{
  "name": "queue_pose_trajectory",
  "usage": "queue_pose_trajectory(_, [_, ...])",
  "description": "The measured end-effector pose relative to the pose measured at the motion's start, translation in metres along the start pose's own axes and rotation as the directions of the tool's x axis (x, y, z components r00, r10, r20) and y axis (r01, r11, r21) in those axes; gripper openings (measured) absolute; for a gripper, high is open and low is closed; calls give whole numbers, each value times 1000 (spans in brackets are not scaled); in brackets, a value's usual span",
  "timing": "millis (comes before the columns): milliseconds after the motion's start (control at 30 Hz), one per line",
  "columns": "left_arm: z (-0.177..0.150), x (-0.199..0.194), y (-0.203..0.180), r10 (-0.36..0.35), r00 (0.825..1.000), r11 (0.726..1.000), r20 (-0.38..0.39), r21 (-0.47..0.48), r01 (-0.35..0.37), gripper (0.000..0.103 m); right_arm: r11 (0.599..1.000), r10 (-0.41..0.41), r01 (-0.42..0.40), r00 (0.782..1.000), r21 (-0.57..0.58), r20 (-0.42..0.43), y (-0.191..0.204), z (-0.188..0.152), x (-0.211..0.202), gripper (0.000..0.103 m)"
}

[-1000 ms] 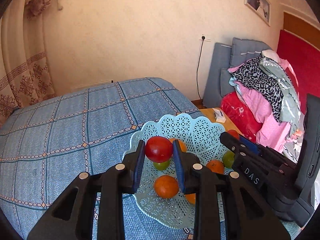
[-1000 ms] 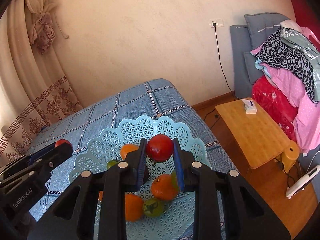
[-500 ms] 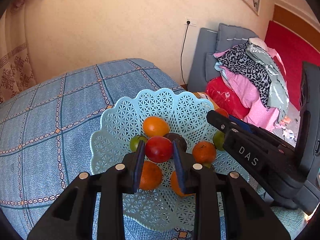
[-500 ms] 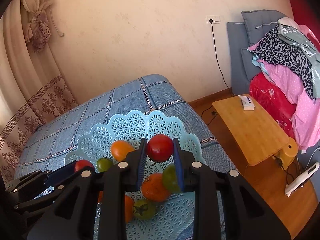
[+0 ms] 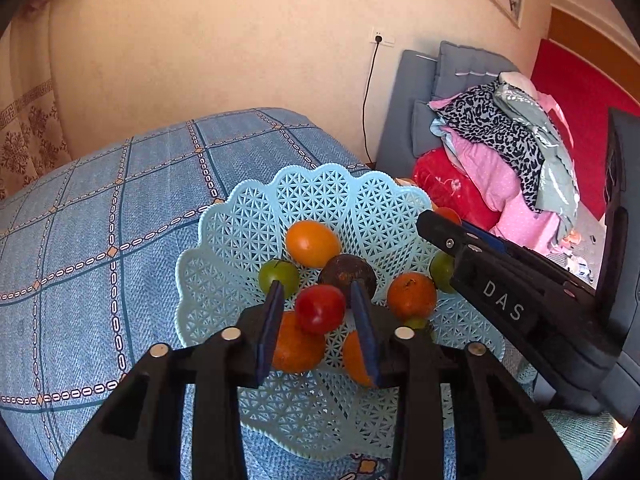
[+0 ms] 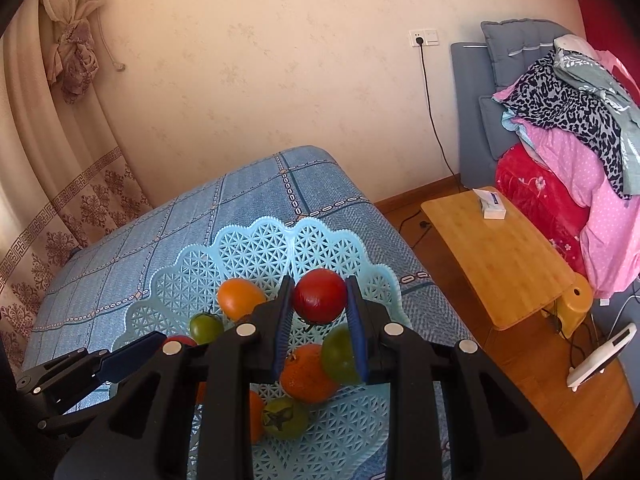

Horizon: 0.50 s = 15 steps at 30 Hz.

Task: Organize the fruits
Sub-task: 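Lower both cherry tomatoes into the basket and open both grippers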

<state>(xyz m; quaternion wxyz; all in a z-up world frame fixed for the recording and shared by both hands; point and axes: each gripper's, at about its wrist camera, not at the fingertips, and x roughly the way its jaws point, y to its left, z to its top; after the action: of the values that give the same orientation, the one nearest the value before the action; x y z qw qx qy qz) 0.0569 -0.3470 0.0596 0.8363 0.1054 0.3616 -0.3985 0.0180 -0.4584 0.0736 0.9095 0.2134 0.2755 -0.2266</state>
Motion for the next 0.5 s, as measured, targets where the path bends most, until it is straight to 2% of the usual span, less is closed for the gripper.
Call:
queue_pose_trajectory(33, [0, -2, 1, 11, 1000, 1000, 12, -1, -11, 55, 1000, 1, -1, 1000, 3, -3, -1, 0, 0, 27])
queue_pose_trajectory(67, [1, -4, 1, 24, 999, 1000, 22, 1, -24, 56, 1000, 2, -2, 1000, 6, -4, -1, 0, 0, 28])
queue_pose_trajectory(133, [3, -7, 0, 37, 999, 999, 38, 8, -37, 59, 1000, -5, 5, 1000, 7, 3, -1, 0, -1, 39])
queue_pose_trajectory(400, [4, -21, 1, 164, 979, 983, 124, 59, -172, 68, 1000, -20, 20, 1000, 3, 22, 1, 0, -11, 39])
queue_pose_trajectory(500, [5, -26, 3, 184, 972, 979, 143, 60, -194, 70, 1000, -27, 27, 999, 6, 31, 3, -1, -17, 39])
